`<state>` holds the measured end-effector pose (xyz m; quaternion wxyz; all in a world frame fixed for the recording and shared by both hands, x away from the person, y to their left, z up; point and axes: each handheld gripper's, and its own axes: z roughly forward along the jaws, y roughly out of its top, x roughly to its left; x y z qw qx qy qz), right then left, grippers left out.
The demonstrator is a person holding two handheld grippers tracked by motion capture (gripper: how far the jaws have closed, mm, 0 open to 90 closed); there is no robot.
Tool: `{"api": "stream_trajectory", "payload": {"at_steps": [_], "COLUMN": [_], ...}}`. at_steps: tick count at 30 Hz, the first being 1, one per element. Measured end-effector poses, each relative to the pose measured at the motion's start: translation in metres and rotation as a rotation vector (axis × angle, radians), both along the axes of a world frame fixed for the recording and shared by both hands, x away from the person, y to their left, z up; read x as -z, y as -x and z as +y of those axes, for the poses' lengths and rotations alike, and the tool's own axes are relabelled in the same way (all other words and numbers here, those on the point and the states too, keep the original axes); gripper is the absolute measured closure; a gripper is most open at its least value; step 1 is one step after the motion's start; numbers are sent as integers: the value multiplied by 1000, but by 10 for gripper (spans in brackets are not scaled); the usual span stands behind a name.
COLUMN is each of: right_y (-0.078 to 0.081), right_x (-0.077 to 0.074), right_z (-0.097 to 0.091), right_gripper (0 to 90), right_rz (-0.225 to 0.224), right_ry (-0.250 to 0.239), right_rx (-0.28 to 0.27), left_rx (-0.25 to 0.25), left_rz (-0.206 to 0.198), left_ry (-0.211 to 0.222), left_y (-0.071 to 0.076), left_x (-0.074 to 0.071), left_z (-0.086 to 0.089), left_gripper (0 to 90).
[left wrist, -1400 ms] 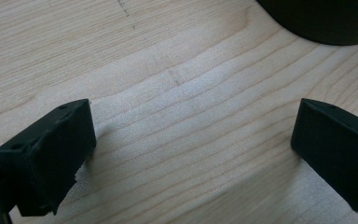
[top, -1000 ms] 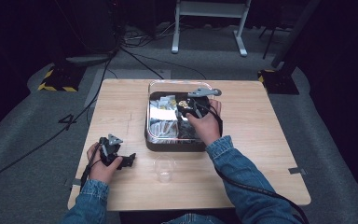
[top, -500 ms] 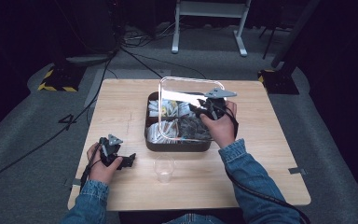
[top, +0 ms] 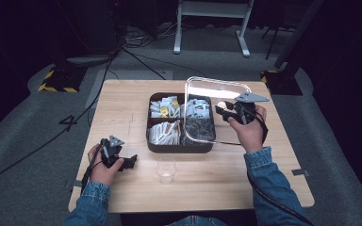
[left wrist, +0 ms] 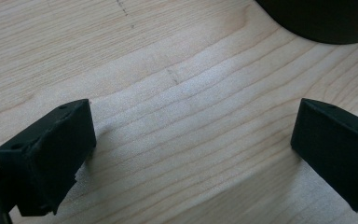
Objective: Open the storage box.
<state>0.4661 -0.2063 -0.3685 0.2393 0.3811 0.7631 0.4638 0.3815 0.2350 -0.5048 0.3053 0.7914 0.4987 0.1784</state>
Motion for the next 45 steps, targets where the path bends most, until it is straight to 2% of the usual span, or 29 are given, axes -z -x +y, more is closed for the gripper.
{"api": "stream_trajectory", "payload": {"at_steps": [7, 14, 25, 35, 42, 45], "right_y": [-4, -8, -10, -7, -10, -15], "right_x": [-2, -2, 3, 8, 16, 27], "right_z": [-31, -54, -78, -94, -109, -117], "right_gripper": [589, 588, 588, 588, 588, 588], "right_rz": [2, 12, 36, 47, 72, 100], "right_ry": [-1, 0, 0, 7, 12, 8], "right_rx": [56, 99, 146, 166, 193, 204], "left_rx": [-5, -4, 2, 5, 9, 2], "left_rz": [-2, -2, 0, 0, -3, -2], "left_ry": [3, 2, 3, 4, 2, 10], "left_y": [0, 0, -1, -1, -2, -3], "left_x": [0, 0, 0, 0, 0, 0], "left_z": [0, 0, 0, 0, 1, 2], "left_gripper": [2, 2, 2, 2, 3, 5]}}
